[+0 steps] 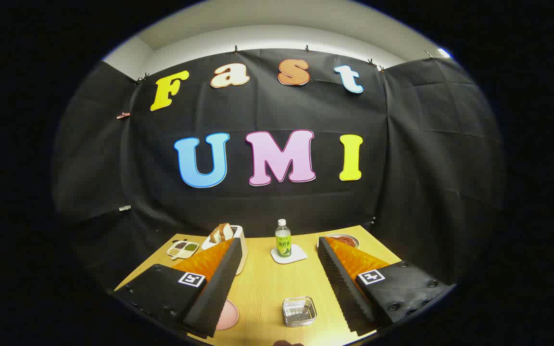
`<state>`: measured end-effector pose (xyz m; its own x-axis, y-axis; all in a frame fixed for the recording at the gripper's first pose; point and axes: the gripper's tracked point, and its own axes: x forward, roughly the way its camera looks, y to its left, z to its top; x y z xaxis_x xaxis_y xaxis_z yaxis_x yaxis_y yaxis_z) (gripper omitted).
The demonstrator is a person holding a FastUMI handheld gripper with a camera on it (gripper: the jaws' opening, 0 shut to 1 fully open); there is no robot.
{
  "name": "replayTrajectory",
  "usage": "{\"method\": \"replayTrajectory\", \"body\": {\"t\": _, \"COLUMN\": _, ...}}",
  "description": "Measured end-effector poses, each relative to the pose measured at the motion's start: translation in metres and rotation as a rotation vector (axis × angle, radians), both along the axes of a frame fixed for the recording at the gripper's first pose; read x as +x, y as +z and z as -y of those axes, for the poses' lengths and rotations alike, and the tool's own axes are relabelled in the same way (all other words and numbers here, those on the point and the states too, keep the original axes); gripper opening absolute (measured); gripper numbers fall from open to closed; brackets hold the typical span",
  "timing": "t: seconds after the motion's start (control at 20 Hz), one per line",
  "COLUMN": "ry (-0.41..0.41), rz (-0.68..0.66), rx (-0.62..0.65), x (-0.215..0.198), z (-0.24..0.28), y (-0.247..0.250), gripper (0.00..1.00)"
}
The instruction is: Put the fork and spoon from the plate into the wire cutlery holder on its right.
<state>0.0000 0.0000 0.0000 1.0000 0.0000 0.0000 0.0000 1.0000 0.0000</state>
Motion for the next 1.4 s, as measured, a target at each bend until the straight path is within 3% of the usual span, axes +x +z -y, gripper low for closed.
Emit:
{"method": "replayTrajectory", "body": {"t": 0.9, "ry": -0.048, "rz": -0.021, "rx": -0.019, "x": 0.006, "z": 0.017, "y": -0.011, "gripper": 0.99}}
{"method": "replayTrajectory", "body": {"t": 1.4, "ry": -0.005, "rz": -0.088, "rx": -0.022, "x": 0.018, "z": -0.004, "y": -0.038, "gripper": 0.99}}
